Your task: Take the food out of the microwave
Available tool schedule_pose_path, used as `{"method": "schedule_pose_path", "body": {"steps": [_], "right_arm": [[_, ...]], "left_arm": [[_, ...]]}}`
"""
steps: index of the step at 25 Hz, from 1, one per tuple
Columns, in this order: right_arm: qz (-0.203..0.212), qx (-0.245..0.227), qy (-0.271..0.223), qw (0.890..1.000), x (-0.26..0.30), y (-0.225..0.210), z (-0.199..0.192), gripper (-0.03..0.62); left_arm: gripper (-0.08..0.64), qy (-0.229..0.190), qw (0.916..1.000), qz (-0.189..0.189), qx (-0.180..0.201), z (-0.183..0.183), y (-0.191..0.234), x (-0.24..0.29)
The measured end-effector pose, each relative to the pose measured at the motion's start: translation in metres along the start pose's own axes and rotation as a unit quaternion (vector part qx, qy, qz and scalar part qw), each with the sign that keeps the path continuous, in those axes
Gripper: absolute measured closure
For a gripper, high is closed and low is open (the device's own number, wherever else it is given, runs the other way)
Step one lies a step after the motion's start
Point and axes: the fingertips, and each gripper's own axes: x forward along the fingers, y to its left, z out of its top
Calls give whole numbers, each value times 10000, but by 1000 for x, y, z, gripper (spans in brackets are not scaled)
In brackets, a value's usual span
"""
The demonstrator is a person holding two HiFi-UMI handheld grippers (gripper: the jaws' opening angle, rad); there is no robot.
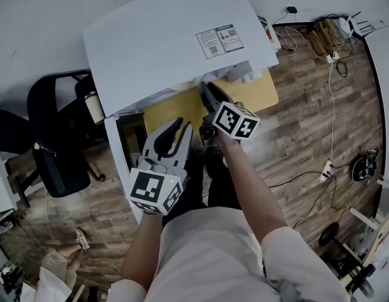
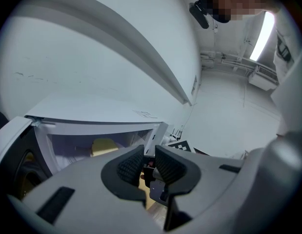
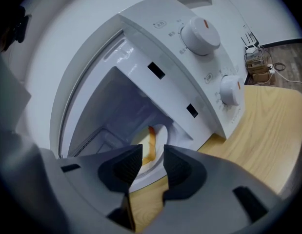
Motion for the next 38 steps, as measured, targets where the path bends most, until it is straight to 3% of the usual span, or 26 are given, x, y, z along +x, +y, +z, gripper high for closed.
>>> {"method": "schedule_pose_path", "body": {"steps": [22,38], "right_arm": [[11,758,-377,9964,39,-23,6,474],[-162,698,-429,9965,55,-21,10,494]], "left_arm": [[505,125,9995,270,-52,-18,8,-5],[505,95,9996,248,-49,-14,15,-6]]}}
